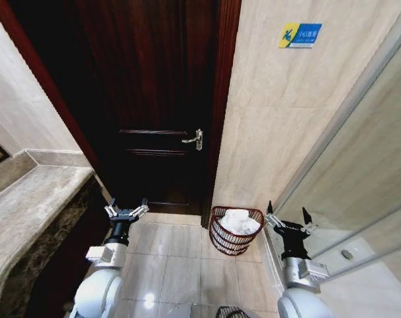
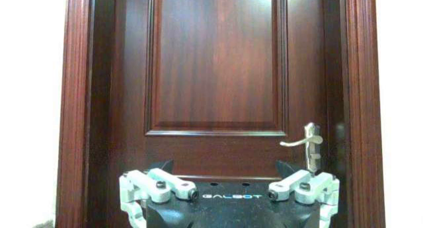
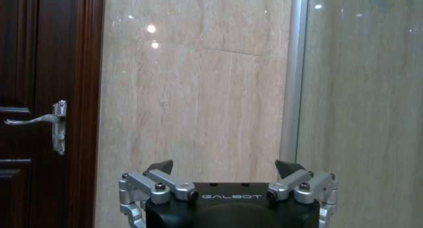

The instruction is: Discard the used towel into the hamper.

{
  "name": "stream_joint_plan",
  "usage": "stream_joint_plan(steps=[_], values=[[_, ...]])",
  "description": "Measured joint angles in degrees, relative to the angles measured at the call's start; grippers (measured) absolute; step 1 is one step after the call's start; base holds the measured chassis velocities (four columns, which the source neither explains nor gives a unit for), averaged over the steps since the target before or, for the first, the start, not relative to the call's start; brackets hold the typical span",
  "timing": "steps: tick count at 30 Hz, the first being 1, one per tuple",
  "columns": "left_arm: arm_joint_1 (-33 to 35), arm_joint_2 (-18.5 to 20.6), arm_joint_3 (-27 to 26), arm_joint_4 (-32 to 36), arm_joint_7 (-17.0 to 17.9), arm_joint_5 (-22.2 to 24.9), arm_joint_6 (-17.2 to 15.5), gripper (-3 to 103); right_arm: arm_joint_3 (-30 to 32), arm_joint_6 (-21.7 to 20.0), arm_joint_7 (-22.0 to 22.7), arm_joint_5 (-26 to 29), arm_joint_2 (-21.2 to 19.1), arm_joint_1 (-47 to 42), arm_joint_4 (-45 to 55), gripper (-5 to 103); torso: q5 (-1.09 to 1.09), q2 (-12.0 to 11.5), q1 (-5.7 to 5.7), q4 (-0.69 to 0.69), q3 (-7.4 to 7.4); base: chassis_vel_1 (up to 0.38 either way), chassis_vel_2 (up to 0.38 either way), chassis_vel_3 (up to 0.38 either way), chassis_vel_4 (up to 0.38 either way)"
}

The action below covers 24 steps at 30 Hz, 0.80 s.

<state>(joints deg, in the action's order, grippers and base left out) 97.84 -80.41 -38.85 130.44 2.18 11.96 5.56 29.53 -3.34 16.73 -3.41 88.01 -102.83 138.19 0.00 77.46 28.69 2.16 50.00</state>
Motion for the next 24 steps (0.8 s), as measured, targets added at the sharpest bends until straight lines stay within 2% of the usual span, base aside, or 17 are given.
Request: stream_joint_plan(steps=[11, 24], values=[[0.00, 0.00, 0.00, 0.00, 0.00, 0.00, 0.00, 100, 0.00, 0.00, 0.00, 0.00, 0.00, 0.00, 0.00, 100, 0.00, 3.77, 1.72, 0.00, 2.06, 0.000, 0.000, 0.000, 0.000], [0.00, 0.00, 0.00, 0.00, 0.00, 0.00, 0.00, 100, 0.00, 0.00, 0.00, 0.00, 0.00, 0.00, 0.00, 100, 0.00, 3.78, 1.76, 0.00, 2.08, 0.000, 0.000, 0.000, 0.000]])
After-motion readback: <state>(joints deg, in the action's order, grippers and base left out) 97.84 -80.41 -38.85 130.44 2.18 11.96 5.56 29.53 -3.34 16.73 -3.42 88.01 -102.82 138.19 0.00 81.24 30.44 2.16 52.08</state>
